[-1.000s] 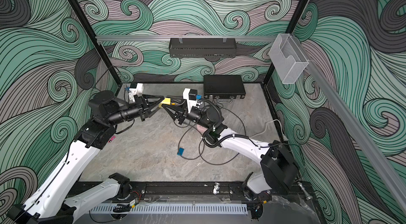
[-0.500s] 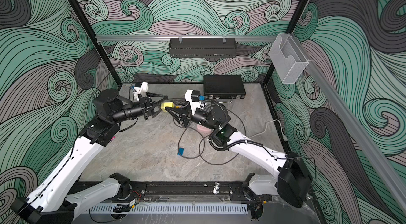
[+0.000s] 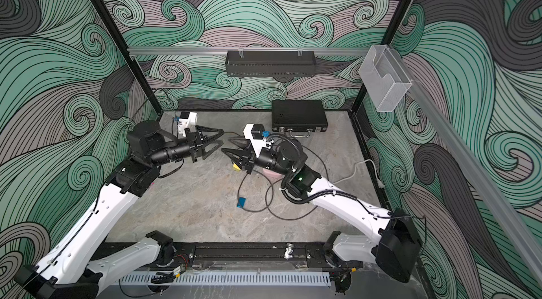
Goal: Charge mp3
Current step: Pick up the plug from the center of the board.
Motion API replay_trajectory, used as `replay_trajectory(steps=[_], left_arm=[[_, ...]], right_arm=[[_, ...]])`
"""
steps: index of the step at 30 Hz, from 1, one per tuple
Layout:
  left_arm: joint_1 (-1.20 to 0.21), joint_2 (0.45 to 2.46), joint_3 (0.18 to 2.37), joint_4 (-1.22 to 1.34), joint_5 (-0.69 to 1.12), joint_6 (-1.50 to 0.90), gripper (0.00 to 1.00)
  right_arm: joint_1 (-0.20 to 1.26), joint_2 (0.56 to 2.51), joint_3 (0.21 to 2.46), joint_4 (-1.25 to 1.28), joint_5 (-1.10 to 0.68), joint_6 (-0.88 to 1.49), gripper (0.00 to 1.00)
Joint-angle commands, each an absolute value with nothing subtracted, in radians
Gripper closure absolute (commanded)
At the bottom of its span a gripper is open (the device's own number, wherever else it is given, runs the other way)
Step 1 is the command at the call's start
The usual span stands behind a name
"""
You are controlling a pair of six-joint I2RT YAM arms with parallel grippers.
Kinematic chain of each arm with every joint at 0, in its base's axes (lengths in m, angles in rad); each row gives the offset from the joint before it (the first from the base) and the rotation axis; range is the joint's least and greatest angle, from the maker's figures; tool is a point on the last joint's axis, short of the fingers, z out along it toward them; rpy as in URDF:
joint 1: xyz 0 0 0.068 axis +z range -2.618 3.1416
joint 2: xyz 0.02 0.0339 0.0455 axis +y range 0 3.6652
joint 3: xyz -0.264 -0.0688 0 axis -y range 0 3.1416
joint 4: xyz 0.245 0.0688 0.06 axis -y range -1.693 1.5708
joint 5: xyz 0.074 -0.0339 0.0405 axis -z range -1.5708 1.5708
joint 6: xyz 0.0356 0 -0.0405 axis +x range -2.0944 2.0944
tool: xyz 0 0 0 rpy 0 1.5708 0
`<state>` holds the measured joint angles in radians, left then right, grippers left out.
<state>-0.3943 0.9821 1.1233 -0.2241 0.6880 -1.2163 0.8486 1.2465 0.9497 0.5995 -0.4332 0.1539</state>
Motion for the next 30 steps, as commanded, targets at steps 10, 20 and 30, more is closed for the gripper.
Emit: replay_trajectory(steps=[10,20,30], left_arm=[[-0.426,0.916,0.799,-0.035,0.653,-1.408,0.34],[-0.466,0.735,0.610,0.187,0.364,-1.621,0.32],[-0.522,0.816,0.642,0.342,0.307,-1.666,0.28]], right_arm=[[0.844,1.239,1.028,0.677,-0.315,0.149,1.00],[0.844,1.313,1.067,0.729,-0.335,0.209,1.00],[0.854,1.333,1.081,0.713,-0.332,0.209,1.00]])
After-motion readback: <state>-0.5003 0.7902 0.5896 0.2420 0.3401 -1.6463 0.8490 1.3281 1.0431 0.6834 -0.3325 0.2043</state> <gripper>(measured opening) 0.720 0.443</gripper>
